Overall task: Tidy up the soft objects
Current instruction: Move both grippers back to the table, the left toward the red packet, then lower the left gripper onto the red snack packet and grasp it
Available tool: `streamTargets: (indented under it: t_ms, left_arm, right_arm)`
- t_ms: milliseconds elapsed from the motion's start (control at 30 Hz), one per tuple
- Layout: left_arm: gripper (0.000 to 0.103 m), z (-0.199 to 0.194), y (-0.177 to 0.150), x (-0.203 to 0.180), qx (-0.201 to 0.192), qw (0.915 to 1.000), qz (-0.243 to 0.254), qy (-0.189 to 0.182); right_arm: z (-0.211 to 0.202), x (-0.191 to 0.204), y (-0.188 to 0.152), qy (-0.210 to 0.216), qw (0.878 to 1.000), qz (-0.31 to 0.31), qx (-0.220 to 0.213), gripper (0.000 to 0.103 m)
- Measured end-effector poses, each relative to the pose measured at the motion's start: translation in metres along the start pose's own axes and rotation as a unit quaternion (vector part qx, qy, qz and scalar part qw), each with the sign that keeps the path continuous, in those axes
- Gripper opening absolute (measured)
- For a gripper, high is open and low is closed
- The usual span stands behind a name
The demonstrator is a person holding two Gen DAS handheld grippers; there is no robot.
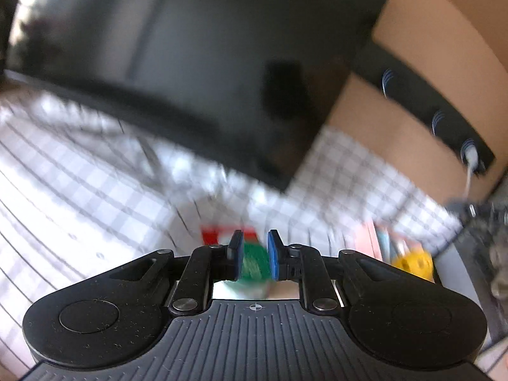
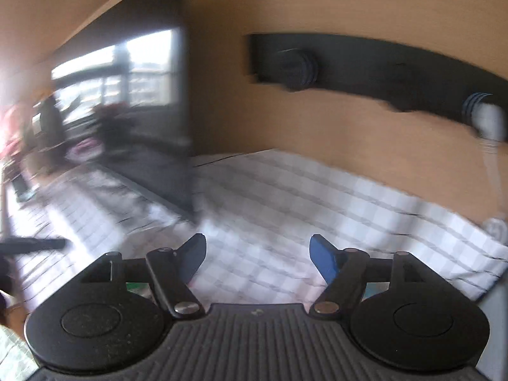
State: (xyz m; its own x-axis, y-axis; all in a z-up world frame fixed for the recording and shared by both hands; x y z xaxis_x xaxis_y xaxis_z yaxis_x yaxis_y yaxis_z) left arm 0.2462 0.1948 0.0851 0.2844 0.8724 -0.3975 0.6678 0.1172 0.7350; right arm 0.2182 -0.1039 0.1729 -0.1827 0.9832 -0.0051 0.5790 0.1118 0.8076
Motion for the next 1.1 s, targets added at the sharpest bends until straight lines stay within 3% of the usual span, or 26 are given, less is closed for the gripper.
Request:
streamTargets:
  t_ms: [67,167,233,300,367,467,600,767,867,1033,1100]
  left_arm:
    - [0.018,0.008,-0.009,0.003,0.017,0.9998,0.004,-0.006]
    - [0.018,0.008,0.004,0.010,0.009,0.9993,0.034,-0.011]
    - [0.018,0.007,0.027,0.012,0.000,0.9961,0.087,-0.015]
    - [0.018,0.010,0.056,0.009,-0.005,0.9873,0.158,-0.009]
    - [0.018,0.020,0.077,0.001,0.019,0.9723,0.233,-0.003]
    - [0.018,0.050,0.087,-0.015,0.080,0.9399,0.331,-0.021]
    - [0.019,0.103,0.070,-0.026,0.150,0.9051,0.393,-0.064]
    - [0.019,0.166,0.040,-0.026,0.194,0.8899,0.403,-0.088]
    - [0.019,0.197,0.026,-0.023,0.219,0.8884,0.393,-0.093]
    - [0.019,0.217,0.012,-0.018,0.250,0.8828,0.379,-0.119]
    - [0.017,0.217,0.007,-0.021,0.263,0.8746,0.385,-0.132]
  right_arm:
    - [0.013,0.021,-0.002,0.018,1.000,-0.017,0.016,0.072]
    - [0.024,0.048,0.001,0.031,0.998,-0.046,0.028,0.072]
    - [0.028,0.059,0.014,0.038,0.998,-0.051,0.030,0.072]
    - [0.028,0.067,0.033,0.046,0.998,-0.038,0.030,0.072]
    - [0.030,0.066,0.053,0.049,0.998,-0.013,0.031,0.072]
    - [0.039,0.064,0.070,0.037,0.999,0.022,0.032,0.073]
    - [0.055,0.061,0.057,0.027,0.997,0.044,0.053,0.073]
    - [0.073,0.044,0.013,0.011,0.992,0.074,0.106,0.072]
    - [0.075,0.022,-0.009,-0.009,0.987,0.105,0.124,0.072]
    - [0.081,-0.004,-0.038,-0.019,0.975,0.169,0.145,0.072]
    - [0.082,-0.008,-0.045,-0.019,0.972,0.181,0.149,0.073]
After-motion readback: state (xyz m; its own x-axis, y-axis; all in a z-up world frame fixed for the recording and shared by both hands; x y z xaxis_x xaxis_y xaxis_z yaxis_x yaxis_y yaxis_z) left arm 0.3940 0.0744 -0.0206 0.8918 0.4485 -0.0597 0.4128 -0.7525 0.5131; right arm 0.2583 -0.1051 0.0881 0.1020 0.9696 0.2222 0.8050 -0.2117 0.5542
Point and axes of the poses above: each gripper's, at about its wrist camera, not at the fingertips, and z roughly the way its jaws point, x to its left, y to its top, the point moved 7 cm from there along z, roughly the way its jaws point
